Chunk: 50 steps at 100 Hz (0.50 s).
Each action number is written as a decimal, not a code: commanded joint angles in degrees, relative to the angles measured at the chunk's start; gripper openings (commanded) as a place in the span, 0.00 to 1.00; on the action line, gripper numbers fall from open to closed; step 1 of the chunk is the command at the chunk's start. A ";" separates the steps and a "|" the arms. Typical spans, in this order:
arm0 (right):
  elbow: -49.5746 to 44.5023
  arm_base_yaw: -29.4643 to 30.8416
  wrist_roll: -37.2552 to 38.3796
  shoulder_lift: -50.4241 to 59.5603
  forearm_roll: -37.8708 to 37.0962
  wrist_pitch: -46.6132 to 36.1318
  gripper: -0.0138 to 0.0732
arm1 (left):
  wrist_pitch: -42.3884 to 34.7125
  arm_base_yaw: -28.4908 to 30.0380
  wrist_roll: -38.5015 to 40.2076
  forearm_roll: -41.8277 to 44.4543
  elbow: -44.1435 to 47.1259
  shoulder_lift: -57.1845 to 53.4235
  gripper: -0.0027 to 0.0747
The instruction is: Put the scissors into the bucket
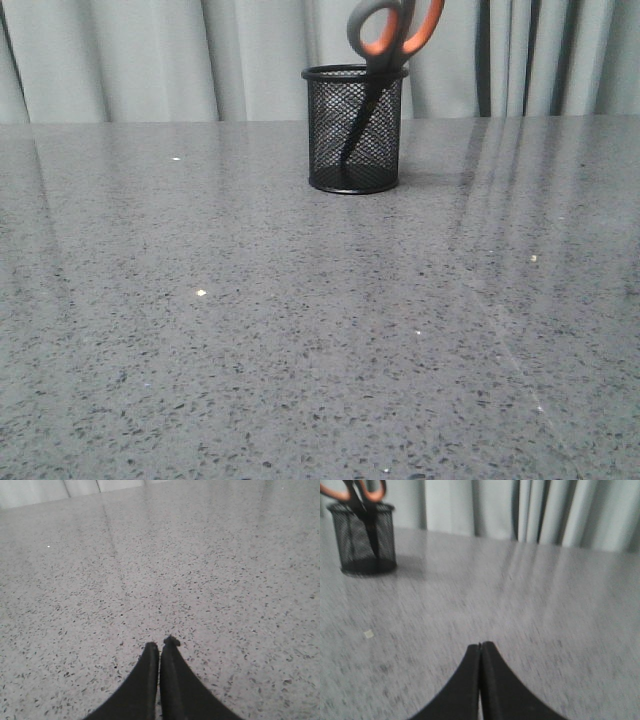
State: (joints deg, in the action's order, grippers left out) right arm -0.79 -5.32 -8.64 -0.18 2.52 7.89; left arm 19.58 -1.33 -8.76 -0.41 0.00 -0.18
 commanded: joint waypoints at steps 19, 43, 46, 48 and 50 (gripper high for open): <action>-0.35 1.98 0.59 2.00 0.55 9.36 0.08 | -1.90 0.05 0.45 -0.08 2.22 -1.53 0.01; -0.35 1.98 0.59 2.00 0.55 9.36 0.08 | -1.90 0.05 0.45 -0.08 2.22 -1.53 0.01; -0.35 1.98 0.59 2.00 0.55 9.36 0.08 | -1.90 0.05 0.45 -0.08 2.22 -1.53 0.01; -0.35 1.98 0.59 2.00 0.55 9.36 0.08 | -1.90 0.05 0.45 -0.08 2.22 -1.53 0.01; -0.35 1.98 0.59 2.00 0.55 9.36 0.08 | -1.90 0.05 0.45 -0.08 2.22 -1.53 0.01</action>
State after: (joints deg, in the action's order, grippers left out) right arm -0.79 -3.75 -8.02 0.63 2.94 18.46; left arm 19.68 -1.33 -8.76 -0.41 0.00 -0.18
